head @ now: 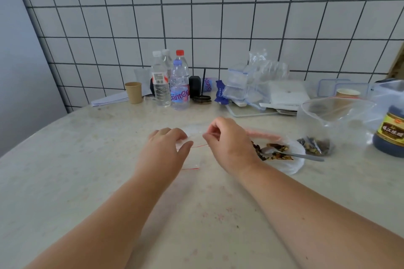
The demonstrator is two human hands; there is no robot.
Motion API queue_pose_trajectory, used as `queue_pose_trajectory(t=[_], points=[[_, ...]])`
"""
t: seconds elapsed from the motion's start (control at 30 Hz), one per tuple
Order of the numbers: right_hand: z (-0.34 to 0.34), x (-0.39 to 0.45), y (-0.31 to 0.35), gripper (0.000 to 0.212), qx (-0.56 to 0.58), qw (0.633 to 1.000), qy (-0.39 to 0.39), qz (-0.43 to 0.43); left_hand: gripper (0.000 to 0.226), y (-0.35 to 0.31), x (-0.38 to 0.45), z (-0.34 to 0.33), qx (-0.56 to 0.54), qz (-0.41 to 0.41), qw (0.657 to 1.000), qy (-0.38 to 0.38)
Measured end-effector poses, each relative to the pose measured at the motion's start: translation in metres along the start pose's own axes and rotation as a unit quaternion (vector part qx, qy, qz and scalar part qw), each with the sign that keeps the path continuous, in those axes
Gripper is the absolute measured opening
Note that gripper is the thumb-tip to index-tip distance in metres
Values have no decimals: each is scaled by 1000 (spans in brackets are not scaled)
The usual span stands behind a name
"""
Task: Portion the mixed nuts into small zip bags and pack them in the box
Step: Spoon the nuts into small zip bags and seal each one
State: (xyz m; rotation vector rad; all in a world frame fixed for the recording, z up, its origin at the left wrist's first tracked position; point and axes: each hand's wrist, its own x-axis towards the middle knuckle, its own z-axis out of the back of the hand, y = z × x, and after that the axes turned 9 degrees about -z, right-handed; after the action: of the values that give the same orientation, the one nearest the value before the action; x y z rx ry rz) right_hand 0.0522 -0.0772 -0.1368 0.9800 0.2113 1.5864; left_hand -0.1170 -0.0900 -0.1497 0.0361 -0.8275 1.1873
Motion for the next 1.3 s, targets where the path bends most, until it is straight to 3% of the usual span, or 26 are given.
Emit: queue_pose_trajectory(t=[0.1, 0.27, 0.43, 0.6, 0.73, 0.87, 0.93, 1.03, 1.13, 1.2, 1.3], points=[[28, -5, -7, 20, 15, 999, -32, 38, 12, -24, 4, 4, 17, -41, 999, -12], [68, -10, -25, 31, -8, 995, -78, 58, 22, -66, 18, 3, -11, -59, 998, -13], [94, -21, -54, 33, 10, 993, -107, -44, 21, -103, 21, -14, -28, -66, 997, -2], [98, -29, -86, 28, -7, 983, -107, -148, 18, -114, 12, -43, -81, -44, 996, -4], [98, -33, -94, 27, -10, 979, -136, -150, 18, -101, 8, -60, -80, -4, 997, 7], [96, -32, -98, 20, -17, 979, -149, -139, 14, -89, 11, -71, -137, 102, 985, 15], [95, -33, -101, 19, -30, 981, -137, -136, 16, -89, 13, -73, -296, 161, 941, 29], [98, -32, -104, 19, -63, 981, -113, -143, 15, -90, 15, -69, -526, 213, 821, 59], [100, -32, -108, 14, -65, 980, -104, -155, 10, -92, 14, -65, -664, 240, 700, 106], [100, -32, -109, 13, -30, 980, -85, -175, 14, -92, 13, -66, -698, 251, 656, 139], [102, -32, -110, 12, 84, 975, -36, -203, 16, -91, 13, -65, -712, 277, 625, 159]])
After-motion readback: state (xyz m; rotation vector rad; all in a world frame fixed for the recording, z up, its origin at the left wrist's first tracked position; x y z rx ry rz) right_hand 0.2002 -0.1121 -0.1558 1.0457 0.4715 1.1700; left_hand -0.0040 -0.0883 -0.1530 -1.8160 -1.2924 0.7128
